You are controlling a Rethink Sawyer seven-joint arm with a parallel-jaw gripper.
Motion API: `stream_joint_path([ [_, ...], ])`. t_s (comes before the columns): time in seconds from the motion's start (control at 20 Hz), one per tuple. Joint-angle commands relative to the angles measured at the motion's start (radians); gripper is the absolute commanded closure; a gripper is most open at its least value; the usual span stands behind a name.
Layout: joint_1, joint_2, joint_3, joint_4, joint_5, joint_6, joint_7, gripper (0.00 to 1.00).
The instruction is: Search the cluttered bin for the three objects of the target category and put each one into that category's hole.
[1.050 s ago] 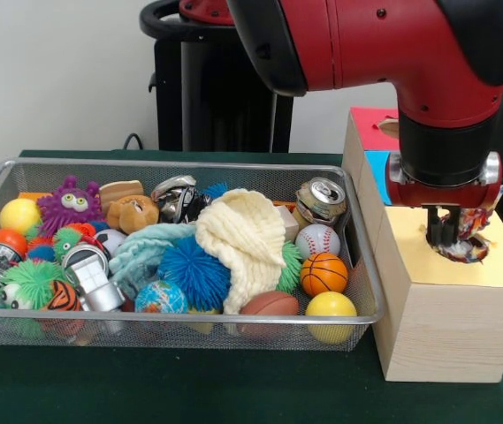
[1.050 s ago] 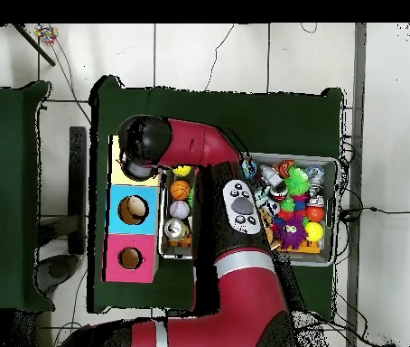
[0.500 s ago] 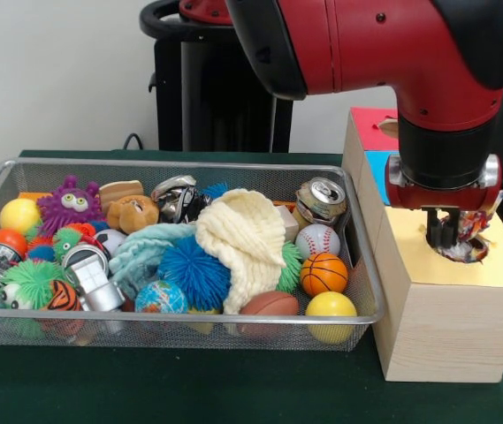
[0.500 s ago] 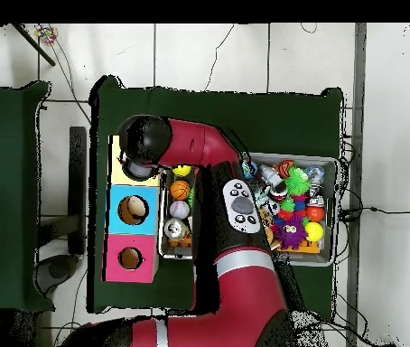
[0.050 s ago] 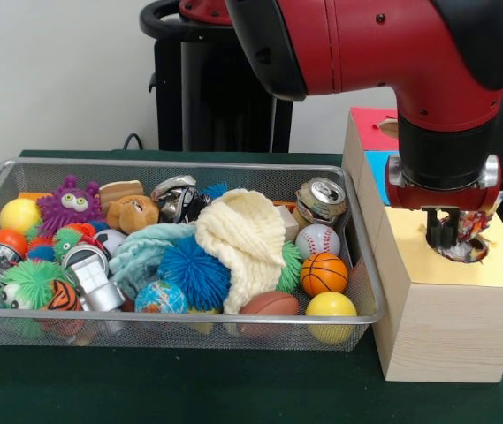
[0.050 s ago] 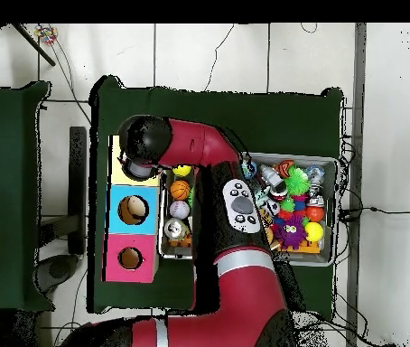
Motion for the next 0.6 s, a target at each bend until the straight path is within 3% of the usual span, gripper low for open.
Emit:
stream_joint_path([
  [0.05, -0.012, 0.064, -0.011, 0.078, -0.095, 0.039, -0.022, 1.0],
  [0.6, -0.021, 0.059, -0.015, 0.093, -0.104, -0.005, -0.027, 1.0],
])
